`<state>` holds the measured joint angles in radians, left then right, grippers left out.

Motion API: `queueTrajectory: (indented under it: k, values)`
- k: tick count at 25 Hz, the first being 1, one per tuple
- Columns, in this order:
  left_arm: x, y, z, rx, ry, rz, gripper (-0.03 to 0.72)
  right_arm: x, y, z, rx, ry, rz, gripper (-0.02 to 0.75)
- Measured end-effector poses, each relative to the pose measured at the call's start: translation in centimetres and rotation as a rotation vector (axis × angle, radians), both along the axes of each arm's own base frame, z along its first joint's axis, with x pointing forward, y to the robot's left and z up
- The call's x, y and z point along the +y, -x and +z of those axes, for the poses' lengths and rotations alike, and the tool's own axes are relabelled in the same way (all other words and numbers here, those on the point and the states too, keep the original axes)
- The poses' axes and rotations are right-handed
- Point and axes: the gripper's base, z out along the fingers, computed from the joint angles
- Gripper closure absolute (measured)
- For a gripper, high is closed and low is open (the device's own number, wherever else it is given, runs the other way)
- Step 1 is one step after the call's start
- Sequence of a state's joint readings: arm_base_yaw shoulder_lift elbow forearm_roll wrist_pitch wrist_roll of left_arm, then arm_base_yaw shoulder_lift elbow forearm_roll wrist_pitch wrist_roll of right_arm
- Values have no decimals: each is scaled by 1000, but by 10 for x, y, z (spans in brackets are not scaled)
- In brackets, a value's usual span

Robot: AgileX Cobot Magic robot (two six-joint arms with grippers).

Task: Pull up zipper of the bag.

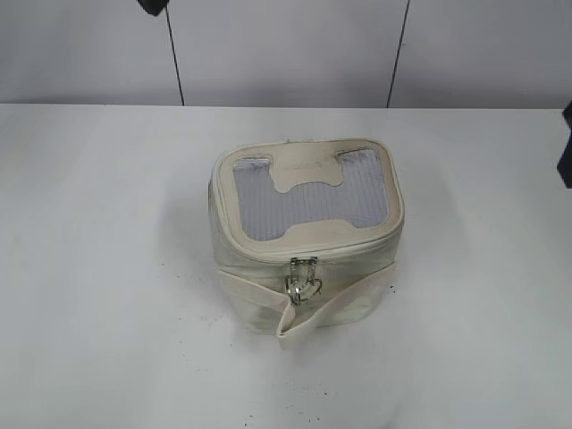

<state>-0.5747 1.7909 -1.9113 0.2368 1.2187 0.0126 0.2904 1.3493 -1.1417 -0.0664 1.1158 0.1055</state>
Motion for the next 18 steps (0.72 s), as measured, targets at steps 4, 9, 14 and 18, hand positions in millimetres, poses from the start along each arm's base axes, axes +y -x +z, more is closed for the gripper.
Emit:
queueTrajectory:
  k: [4, 9, 14, 18]
  values:
    - [20, 22, 23, -40, 50, 50, 321, -7, 23, 22, -42, -6, -3, 192]
    - [55, 66, 28, -24, 67, 107, 325, -20, 62, 35, -108, -19, -4, 192]
    - [90, 132, 17, 19, 119, 126, 325, -34, 110, 18, -125, -26, -4, 192]
    - [119, 192, -6, 60, 181, 113, 326, -46, 152, -2, -166, -49, -4, 192]
